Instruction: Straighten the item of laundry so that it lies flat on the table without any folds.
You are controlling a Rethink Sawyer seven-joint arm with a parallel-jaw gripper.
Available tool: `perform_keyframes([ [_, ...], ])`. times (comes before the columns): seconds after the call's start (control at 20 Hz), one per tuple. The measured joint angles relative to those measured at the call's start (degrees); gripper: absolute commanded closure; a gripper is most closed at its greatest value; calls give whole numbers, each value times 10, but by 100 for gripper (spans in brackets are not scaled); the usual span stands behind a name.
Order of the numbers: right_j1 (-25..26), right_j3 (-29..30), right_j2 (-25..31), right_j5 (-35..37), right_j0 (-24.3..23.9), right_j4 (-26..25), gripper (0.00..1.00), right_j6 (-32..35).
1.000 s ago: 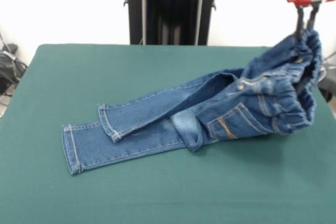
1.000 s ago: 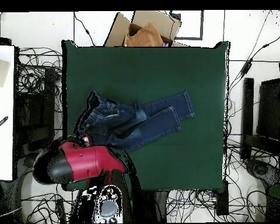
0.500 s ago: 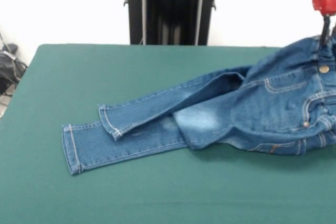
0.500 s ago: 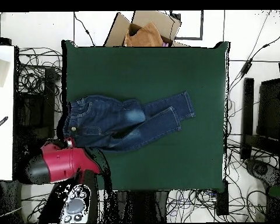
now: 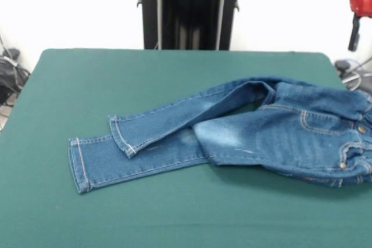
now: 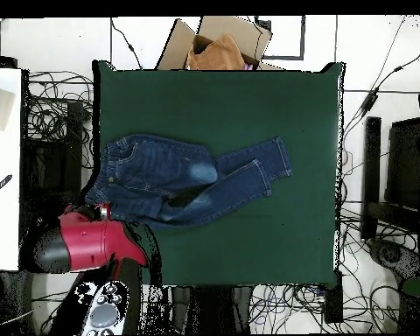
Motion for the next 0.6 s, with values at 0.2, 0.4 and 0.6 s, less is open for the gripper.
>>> perform_keyframes([
  [0.2,-1,0,-2,0,1,12,0,0],
  [0.4,-2,0,-2,0,0,15,0,0],
  [0.6,-7,0,-2,1,-18,15,0,0],
])
